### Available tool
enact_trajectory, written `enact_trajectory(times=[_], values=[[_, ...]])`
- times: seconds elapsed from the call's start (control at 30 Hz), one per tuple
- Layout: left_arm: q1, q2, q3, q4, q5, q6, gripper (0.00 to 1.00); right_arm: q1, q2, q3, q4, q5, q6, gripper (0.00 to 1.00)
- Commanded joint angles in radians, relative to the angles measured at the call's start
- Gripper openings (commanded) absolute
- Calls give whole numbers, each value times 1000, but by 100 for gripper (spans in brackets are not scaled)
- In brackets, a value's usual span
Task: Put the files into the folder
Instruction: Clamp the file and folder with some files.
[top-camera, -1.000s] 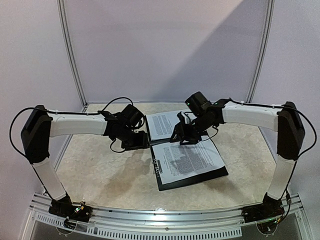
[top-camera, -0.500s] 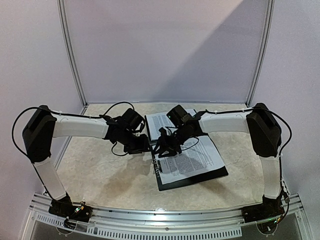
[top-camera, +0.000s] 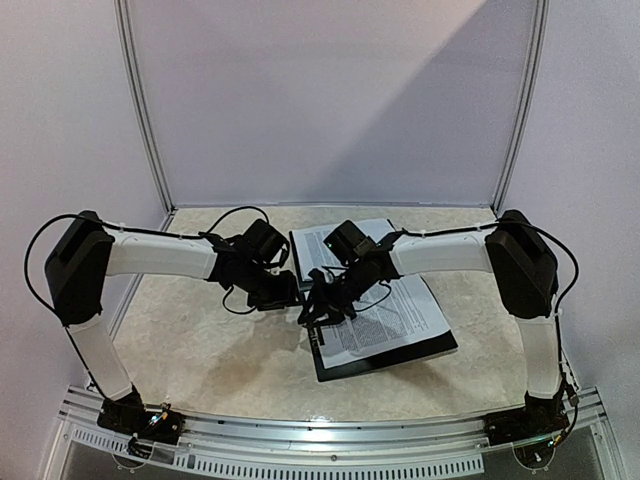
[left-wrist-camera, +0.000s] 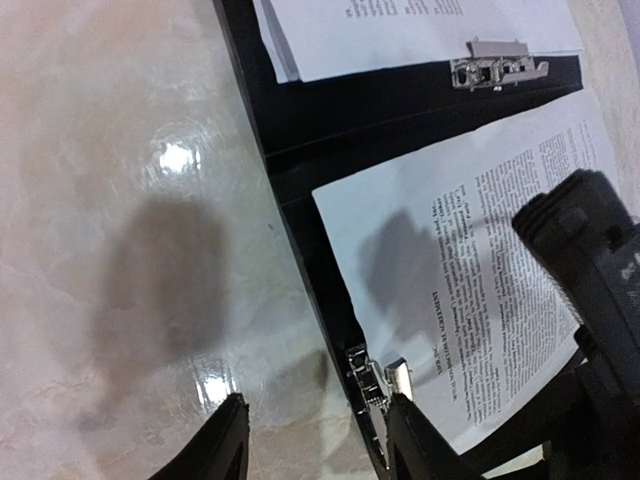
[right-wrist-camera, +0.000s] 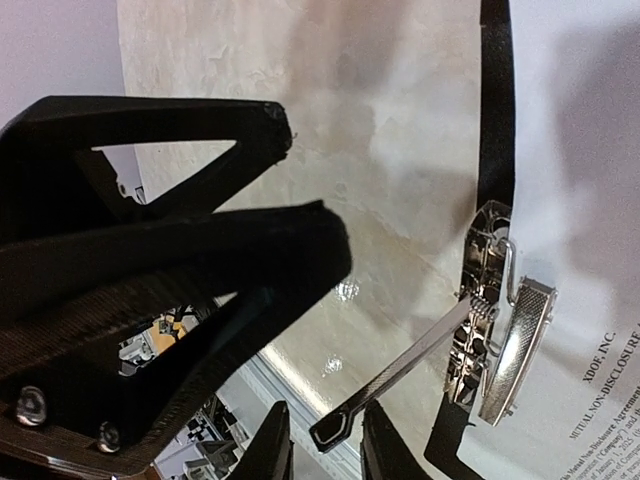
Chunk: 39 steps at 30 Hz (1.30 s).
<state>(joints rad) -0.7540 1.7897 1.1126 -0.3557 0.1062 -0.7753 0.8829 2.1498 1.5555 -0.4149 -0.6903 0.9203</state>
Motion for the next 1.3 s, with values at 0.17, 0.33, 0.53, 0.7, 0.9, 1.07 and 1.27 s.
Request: enact_trajectory(times=[0.17,0.33,0.53,0.7,0.9,1.07,1.27], values=[[2,26,-2,11,16,4,47,3,-21,-53,14,-7,13,18],[2,25,-3,12,18,3,47,4,-28,-75,25,-6,15,12],[-1,39,-16,28,40,-3,47,5,-54,-122,40,0,19,5],[-16,58,-20,51,78,-11,38,4,-75,-170,69,5,25,3],[-26,92,-23,73,104,-20,21,5,-80,-203,103,2,39,3],[-37,124,-18,87,127,-25,18,5,-80,-209,123,-4,53,2],[-38,151,-13,92,141,-34,16,6,-79,-211,130,-10,56,3]])
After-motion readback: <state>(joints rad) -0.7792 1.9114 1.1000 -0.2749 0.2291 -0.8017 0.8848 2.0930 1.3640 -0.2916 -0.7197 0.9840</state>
